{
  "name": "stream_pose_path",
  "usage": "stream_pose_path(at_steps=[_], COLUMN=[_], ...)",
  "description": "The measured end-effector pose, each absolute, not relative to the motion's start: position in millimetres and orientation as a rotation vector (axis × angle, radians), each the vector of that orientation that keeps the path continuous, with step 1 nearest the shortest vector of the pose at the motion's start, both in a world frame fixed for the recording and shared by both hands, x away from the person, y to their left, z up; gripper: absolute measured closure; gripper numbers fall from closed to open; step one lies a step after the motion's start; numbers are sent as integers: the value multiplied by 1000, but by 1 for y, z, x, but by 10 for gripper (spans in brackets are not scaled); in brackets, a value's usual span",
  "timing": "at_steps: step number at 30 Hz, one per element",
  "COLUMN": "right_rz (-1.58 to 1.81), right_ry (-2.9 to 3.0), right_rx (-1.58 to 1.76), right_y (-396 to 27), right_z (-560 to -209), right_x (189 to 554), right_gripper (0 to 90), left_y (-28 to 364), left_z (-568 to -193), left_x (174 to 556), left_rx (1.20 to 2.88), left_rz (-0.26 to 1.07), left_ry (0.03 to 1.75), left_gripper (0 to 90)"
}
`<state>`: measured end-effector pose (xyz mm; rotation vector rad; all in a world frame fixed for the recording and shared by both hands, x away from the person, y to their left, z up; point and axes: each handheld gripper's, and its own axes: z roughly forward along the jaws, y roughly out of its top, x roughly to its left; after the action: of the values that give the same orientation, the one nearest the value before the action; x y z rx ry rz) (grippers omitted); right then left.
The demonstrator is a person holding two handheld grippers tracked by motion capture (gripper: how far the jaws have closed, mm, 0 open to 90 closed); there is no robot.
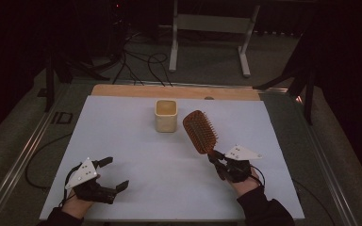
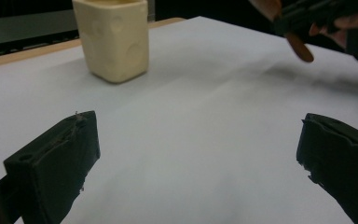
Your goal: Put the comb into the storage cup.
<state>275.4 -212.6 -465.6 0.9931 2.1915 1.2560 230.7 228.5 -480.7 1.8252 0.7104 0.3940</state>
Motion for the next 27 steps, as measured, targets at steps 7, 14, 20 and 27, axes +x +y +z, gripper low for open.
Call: stream_pose_path(at_steps=[7,14,20,27], right_rz=[1251,1248,1253,1252], right_ry=[2196,2199,2195,2199], right_rx=[992,983,978,984], right_y=[-212,-213,-212,-212], right_z=[-465,-465,-464,-463], right_x=[275,276,275,275], right_gripper=[731,731,731,731], left_y=[220,216,209,189], left_z=[-455,-425,-403,-381], left_x=[246,255,264,276], left_rx=[1805,1778,1795,1842], left_rz=[359,357,366,309], left_ry=[730,737,722,708], left_gripper=[1,0,0,1])
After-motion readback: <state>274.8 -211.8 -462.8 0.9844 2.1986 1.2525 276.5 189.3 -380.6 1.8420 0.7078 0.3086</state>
